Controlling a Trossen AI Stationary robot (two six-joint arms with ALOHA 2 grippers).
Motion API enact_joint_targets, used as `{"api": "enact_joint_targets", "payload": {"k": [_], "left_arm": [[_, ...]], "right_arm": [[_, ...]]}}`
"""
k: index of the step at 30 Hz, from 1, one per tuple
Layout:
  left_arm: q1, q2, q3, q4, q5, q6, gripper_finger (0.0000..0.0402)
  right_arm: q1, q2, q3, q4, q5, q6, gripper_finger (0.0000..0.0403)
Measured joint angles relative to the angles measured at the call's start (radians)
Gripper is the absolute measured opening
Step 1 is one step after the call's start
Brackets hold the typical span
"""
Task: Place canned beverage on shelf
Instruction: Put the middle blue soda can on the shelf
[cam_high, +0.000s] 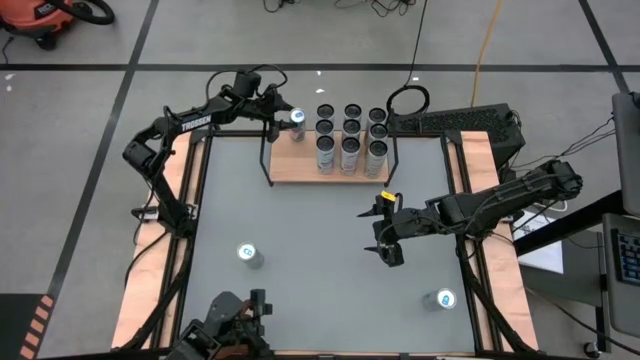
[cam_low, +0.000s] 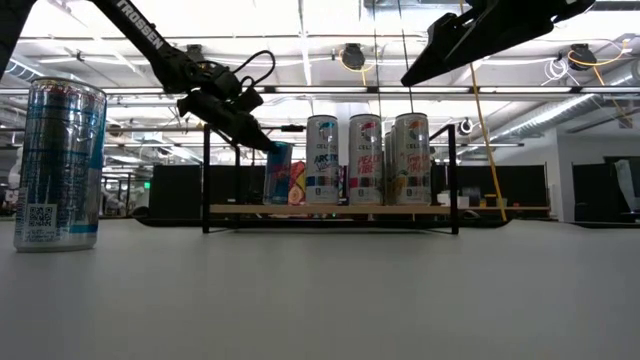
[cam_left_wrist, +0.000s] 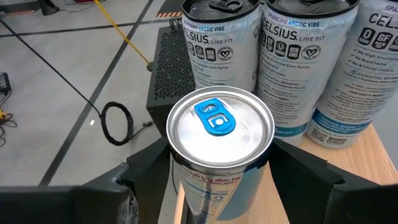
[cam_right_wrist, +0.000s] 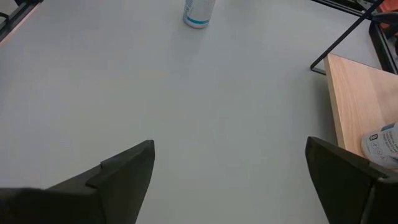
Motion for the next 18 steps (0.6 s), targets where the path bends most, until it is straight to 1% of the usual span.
{"api": "enact_joint_targets", "payload": {"k": [8,18], "left_arm": [[-0.002,0.000,0.000,-0.034,0.007,0.001,0.0253],[-0.006,0.000,0.000,-0.028,-0.027,0.003,0.0254]], "right_arm": [[0.000,0.000,0.000,0.000,0.000,0.000,0.0351],[0.000,0.000,0.000,0.000,0.000,0.003,0.0351]]}}
